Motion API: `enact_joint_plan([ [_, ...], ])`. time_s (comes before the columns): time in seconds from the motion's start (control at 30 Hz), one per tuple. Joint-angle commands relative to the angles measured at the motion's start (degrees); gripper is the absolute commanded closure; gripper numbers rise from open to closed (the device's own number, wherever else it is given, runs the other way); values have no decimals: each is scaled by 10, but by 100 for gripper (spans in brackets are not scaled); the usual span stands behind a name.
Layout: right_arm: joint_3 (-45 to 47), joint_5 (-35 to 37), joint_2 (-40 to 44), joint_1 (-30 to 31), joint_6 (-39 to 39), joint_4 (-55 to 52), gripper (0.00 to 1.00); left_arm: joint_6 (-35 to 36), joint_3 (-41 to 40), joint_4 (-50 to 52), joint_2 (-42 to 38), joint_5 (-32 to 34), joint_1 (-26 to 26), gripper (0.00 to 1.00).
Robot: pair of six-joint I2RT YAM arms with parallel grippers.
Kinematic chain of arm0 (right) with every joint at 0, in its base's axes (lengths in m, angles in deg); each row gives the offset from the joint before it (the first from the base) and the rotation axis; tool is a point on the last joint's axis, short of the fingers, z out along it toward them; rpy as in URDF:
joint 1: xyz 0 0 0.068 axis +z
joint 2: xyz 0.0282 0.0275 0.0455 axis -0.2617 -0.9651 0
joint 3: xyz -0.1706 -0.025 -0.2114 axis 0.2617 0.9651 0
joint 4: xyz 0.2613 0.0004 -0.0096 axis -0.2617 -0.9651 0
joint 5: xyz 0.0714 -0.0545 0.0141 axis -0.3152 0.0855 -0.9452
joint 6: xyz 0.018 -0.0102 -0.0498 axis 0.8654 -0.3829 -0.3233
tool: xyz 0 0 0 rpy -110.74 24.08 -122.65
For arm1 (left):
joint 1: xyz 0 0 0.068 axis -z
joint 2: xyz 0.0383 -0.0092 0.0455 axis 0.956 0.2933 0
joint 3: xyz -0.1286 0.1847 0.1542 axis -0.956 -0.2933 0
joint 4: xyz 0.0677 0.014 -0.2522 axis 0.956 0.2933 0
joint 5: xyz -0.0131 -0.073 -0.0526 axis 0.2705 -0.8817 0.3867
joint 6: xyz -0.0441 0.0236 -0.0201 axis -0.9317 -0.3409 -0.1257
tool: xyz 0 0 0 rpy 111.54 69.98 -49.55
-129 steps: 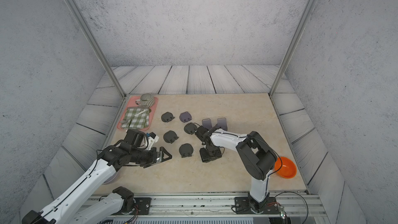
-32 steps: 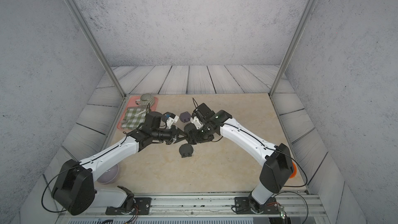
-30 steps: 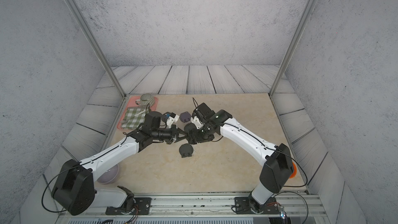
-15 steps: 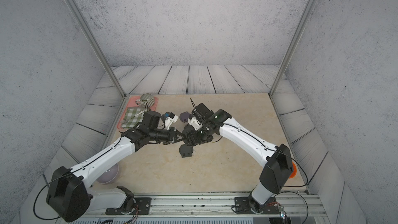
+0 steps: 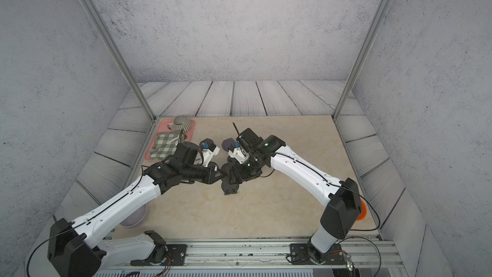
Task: Open the phone stand
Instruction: Pick up the phone stand at the center of the board, then open the phone stand.
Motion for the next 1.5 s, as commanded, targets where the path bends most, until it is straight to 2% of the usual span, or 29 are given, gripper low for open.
enact_joint_plan([
  [0.0, -22, -4, 5, -7, -10, -39, 43, 8, -21, 76, 1, 81, -7, 100],
  [0.07, -22, -13, 5, -7, -12, -37, 33, -3, -25, 62, 0, 68, -6, 100],
  [0.13, -23, -19, 8, -8, -14, -32, 6, -14, -28, 49, -2, 56, -6, 100],
  [0.17, -23, -20, 11, -8, -16, -28, 1, -19, -31, 43, -4, 50, -6, 100],
  [0.6, -44, -28, -28, -8, -21, -5, 1, -64, -79, -19, -40, -28, -6, 100],
  [1.17, -78, -29, -98, -7, -15, 24, 0, -73, -78, -9, -65, -39, -4, 100],
  [1.3, -83, -33, -111, -6, -14, 27, 5, -68, -75, -3, -67, -40, -4, 100],
  [1.47, -86, -42, -117, -6, -11, 33, 18, -64, -72, 2, -67, -39, -4, 100],
])
